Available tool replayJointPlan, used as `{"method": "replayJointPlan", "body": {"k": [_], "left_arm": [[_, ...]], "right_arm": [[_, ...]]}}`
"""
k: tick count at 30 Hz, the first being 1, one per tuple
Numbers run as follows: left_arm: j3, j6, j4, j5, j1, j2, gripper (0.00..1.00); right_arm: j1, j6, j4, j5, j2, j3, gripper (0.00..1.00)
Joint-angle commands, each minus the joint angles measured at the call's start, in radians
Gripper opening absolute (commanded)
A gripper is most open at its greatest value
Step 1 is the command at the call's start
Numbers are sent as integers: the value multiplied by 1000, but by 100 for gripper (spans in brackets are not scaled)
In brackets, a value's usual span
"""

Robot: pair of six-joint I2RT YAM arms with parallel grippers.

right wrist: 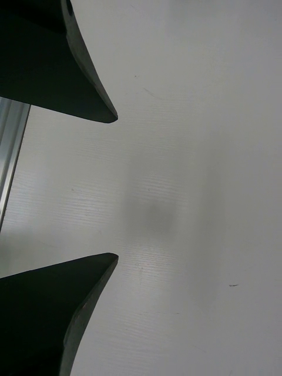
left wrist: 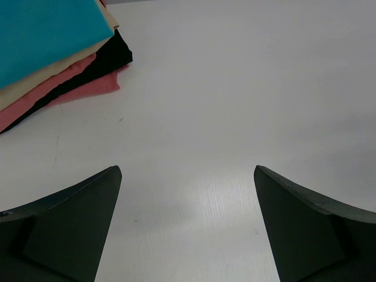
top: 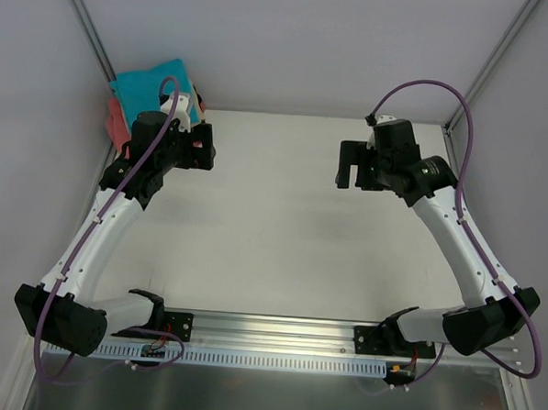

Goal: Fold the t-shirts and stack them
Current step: Put the neatly folded tshirt into the corner of the board with the left arm

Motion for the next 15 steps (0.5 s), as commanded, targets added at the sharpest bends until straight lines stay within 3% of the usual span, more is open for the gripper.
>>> {"method": "replayJointPlan", "body": {"k": [1, 15], "left_arm": [[41, 18, 28, 23, -8, 6, 99], [52, 19, 19, 23, -9, 18, 99]], "right_arm": [[-13, -3, 7, 27, -21, 33, 100], [-43, -14, 1, 7, -18, 43, 100]]}}
